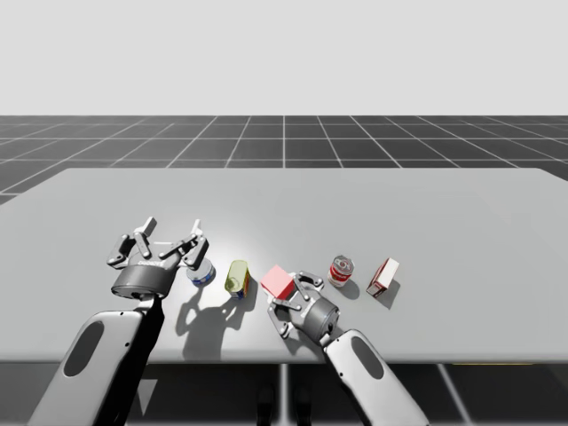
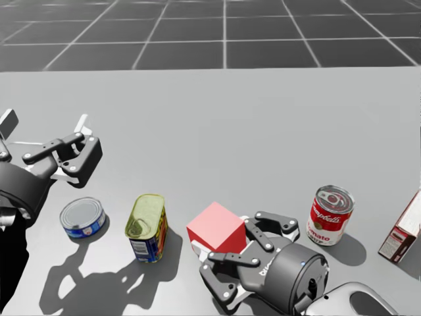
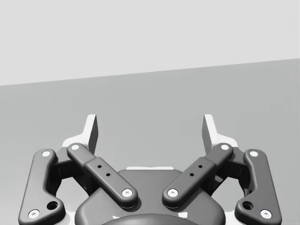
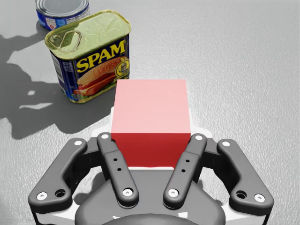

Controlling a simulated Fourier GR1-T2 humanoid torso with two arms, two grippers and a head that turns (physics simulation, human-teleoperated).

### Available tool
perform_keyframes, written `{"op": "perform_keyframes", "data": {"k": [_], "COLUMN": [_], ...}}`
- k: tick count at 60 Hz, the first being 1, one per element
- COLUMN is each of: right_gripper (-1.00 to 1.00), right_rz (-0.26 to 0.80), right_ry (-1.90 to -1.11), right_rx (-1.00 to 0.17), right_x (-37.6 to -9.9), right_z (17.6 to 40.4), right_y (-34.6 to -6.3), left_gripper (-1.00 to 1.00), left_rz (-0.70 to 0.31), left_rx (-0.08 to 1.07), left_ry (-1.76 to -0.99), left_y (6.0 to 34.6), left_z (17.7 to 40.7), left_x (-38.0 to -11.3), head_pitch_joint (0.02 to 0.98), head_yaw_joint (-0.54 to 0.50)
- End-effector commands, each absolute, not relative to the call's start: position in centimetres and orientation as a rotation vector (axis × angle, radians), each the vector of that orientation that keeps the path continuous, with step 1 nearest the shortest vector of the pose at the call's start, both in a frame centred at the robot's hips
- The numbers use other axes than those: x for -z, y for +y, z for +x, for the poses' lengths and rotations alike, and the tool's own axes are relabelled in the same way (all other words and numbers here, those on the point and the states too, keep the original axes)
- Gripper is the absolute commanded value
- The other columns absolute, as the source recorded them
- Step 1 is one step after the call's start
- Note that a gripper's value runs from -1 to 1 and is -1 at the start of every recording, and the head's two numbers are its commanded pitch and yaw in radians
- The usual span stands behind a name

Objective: Find the red cube and pick it up.

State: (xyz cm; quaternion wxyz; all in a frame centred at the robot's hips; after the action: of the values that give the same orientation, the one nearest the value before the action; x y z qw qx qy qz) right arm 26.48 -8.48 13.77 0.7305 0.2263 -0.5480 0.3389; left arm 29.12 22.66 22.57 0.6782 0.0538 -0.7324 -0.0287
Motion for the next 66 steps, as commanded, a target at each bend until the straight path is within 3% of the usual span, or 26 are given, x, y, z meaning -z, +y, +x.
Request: {"op": "perform_keyframes", "data": {"k": [1,15,29,45,66], "right_gripper": [1.0,1.0,1.0,1.0,1.0], "right_rz": [0.399,0.416,0.441,0.461,0.415], "right_ry": [-1.153,-1.153,-1.207,-1.411,-1.647], "right_rx": [-0.661,-0.65,-0.634,-0.577,-0.546], "right_x": [-11.5,-11.1,-12.5,-20.3,-28.0], "right_z": [26.5,26.1,25.8,25.6,25.0], "right_y": [-9.7,-10.0,-9.9,-10.4,-11.2], "left_gripper": [-1.0,-1.0,-1.0,-1.0,-1.0], "left_rz": [0.124,0.127,0.128,0.126,0.126], "left_rx": [0.064,0.066,0.066,0.066,0.073], "left_ry": [-1.646,-1.647,-1.649,-1.651,-1.653], "left_y": [22.7,22.6,22.6,22.6,22.4], "left_z": [29.1,29.1,29.1,29.1,29.0], "left_x": [-22.5,-22.5,-22.5,-22.6,-22.6], "head_pitch_joint": [0.62,0.473,0.454,0.449,0.444], "head_yaw_joint": [0.05,0.05,0.05,0.05,0.05]}}
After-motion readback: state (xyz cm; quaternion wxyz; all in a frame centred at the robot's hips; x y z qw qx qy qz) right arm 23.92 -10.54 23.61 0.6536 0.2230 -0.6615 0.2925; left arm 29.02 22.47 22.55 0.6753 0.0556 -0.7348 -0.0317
